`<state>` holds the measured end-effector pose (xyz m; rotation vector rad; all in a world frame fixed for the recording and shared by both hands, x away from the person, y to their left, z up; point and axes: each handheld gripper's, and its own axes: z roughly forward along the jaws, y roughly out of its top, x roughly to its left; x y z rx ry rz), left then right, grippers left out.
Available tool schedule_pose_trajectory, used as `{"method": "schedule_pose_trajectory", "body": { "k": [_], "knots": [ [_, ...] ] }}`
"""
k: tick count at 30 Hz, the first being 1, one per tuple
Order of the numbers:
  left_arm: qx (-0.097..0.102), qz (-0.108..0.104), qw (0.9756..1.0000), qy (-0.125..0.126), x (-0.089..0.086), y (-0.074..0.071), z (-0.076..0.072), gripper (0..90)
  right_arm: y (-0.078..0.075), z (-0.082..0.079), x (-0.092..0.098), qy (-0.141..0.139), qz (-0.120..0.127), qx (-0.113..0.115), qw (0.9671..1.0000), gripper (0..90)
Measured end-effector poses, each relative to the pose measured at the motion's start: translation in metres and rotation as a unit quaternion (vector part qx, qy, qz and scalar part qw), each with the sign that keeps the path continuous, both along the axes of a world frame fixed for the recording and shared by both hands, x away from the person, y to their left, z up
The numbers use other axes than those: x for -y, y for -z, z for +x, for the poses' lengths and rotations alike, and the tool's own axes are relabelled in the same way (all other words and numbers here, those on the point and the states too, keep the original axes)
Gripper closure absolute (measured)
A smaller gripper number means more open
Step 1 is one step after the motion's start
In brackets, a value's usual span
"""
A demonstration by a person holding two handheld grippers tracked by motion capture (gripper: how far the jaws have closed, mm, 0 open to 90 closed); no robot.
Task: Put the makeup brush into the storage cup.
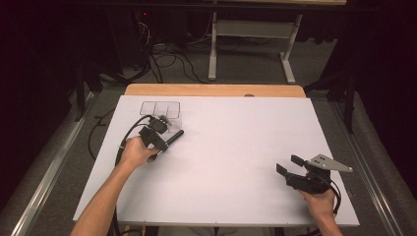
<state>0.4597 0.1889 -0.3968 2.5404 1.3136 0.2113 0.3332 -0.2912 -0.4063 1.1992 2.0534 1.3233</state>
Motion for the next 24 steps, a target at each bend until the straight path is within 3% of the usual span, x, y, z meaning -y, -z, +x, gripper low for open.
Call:
{"method": "schedule_pose_trajectory", "body": {
  "k": [24],
  "knots": [
    [0.029, -0.017, 0.9994, -0.001, -0.006, -0.017, -0.012, 70.7, 0.0, 0.0, 0.0, -0.001, -0.001, 0.0, 1.0, 30.7]
  ]
}}
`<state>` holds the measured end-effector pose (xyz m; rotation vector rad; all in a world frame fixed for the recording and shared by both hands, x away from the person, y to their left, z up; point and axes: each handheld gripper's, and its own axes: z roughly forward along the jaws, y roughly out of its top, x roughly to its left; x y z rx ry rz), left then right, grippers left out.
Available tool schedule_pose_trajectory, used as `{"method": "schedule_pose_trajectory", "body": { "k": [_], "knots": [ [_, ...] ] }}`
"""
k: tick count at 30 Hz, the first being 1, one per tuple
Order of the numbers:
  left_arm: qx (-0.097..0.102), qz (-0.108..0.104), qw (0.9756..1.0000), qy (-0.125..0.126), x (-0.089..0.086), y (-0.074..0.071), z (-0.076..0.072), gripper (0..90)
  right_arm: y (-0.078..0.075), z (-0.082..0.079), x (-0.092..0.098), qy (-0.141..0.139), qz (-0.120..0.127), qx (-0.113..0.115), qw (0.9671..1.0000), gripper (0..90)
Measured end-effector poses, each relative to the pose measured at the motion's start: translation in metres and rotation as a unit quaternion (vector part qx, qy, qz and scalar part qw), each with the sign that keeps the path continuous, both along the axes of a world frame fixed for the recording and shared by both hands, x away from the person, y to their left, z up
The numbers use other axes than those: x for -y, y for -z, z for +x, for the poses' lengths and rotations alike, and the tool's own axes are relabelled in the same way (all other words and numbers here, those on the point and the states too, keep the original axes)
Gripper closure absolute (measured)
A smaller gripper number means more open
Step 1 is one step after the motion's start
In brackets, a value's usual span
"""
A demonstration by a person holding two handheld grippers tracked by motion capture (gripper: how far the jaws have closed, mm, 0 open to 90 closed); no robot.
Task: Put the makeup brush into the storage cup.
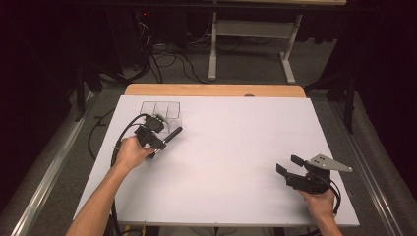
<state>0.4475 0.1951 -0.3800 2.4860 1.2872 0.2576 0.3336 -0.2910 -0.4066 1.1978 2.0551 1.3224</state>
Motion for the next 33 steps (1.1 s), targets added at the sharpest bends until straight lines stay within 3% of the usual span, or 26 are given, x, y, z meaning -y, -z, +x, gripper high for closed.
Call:
{"method": "schedule_pose_trajectory", "body": {
  "k": [8, 19, 33],
  "knots": [
    [0.006, -0.004, 0.9999, 0.007, -0.002, -0.006, -0.006, 70.7, 0.0, 0.0, 0.0, 0.0, 0.0, 0.001, 1.0, 30.7],
    [0.018, 0.0, 0.9987, 0.048, 0.02, -0.013, -0.019, 70.6, 0.0, 0.0, 0.0, 0.0, 0.0, -0.002, 1.0, 30.7],
    [0.025, -0.018, 0.9962, 0.081, 0.04, -0.02, -0.031, 70.6, 0.001, 0.001, 0.0, -0.001, -0.001, -0.003, 1.0, 30.7]
  ]
}}
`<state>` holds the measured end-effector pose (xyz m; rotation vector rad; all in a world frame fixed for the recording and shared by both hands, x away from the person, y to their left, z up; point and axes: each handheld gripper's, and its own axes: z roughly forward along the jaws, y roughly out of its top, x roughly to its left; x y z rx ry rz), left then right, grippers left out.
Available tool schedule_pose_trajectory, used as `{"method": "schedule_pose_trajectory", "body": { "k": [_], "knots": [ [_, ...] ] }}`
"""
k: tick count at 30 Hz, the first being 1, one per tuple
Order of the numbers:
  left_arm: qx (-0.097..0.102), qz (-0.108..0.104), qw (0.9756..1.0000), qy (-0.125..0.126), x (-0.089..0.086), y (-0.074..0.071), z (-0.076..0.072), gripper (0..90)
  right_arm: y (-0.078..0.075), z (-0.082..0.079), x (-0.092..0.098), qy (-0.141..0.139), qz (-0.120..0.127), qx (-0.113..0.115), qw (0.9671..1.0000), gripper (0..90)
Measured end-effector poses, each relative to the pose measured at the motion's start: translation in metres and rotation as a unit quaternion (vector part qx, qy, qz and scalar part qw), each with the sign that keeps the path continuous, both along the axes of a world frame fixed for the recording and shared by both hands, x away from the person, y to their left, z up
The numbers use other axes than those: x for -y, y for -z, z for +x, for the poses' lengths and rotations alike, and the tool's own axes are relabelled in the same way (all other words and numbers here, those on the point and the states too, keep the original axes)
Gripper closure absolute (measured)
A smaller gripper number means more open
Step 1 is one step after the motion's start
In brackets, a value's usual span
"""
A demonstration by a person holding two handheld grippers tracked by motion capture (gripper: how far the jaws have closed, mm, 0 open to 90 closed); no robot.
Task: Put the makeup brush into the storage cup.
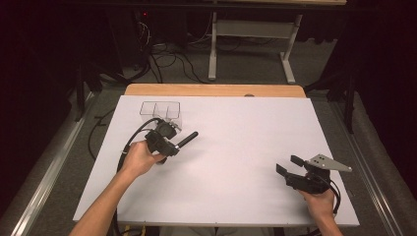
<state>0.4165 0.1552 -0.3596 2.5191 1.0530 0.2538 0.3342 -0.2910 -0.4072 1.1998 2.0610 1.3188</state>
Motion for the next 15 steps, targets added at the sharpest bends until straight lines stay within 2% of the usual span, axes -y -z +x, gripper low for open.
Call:
{"method": "schedule_pose_trajectory", "body": {
  "k": [8, 15],
  "knots": [
    [0.007, -0.012, 0.9997, 0.018, 0.011, -0.005, -0.009, 70.6, 0.0, 0.0, -0.001, -0.001, -0.002, 0.002, 1.0, 30.7],
    [0.005, -0.025, 0.999, 0.037, 0.022, -0.006, -0.015, 70.6, 0.0, 0.0, -0.001, -0.002, -0.003, 0.002, 1.0, 30.7]
  ]
}}
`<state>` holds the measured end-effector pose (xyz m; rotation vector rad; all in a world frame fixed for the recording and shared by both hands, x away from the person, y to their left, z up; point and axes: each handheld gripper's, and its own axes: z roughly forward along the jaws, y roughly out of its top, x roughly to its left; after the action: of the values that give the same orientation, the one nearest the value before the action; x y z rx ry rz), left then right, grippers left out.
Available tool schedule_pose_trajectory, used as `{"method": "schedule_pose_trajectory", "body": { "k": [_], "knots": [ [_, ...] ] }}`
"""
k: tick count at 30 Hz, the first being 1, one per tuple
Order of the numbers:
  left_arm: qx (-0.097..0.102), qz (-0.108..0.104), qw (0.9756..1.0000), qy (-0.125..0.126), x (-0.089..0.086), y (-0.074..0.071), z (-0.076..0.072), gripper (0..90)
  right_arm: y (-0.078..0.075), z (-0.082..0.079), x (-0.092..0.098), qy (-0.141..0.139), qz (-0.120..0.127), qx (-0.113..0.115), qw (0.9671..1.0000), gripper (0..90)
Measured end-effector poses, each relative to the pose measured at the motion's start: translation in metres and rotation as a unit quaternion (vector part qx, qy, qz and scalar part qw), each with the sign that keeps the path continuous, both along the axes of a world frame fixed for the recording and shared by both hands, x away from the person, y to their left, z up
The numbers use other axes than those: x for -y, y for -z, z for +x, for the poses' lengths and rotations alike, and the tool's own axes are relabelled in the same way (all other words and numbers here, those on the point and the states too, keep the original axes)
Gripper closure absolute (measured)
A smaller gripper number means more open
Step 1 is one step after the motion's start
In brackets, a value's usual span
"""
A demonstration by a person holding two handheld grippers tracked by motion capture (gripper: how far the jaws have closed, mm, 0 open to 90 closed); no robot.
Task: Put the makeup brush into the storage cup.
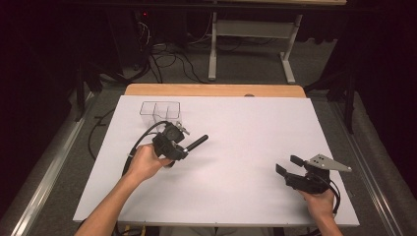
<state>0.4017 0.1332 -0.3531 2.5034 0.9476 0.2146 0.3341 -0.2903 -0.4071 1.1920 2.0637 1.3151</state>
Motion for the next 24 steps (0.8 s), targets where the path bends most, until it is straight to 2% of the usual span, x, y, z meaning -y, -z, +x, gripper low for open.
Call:
{"method": "schedule_pose_trajectory", "body": {
  "k": [5, 11, 18, 24],
  "knots": [
    [-0.002, -0.019, 0.9996, 0.019, 0.009, -0.005, -0.006, 70.6, 0.0, 0.0, 0.0, -0.001, 0.0, 0.002, 1.0, 30.7],
    [0.0, -0.022, 0.999, 0.039, 0.024, -0.006, -0.012, 70.6, 0.0, 0.0, -0.001, 0.0, 0.001, 0.002, 1.0, 30.8],
    [-0.007, -0.029, 0.9979, 0.057, 0.042, -0.004, -0.014, 70.6, -0.001, 0.0, -0.001, -0.003, -0.001, 0.002, 1.0, 30.8],
    [-0.011, -0.029, 0.9962, 0.082, 0.058, -0.005, -0.019, 70.6, -0.001, -0.001, -0.002, -0.005, -0.002, 0.005, 1.0, 30.8]
  ]
}}
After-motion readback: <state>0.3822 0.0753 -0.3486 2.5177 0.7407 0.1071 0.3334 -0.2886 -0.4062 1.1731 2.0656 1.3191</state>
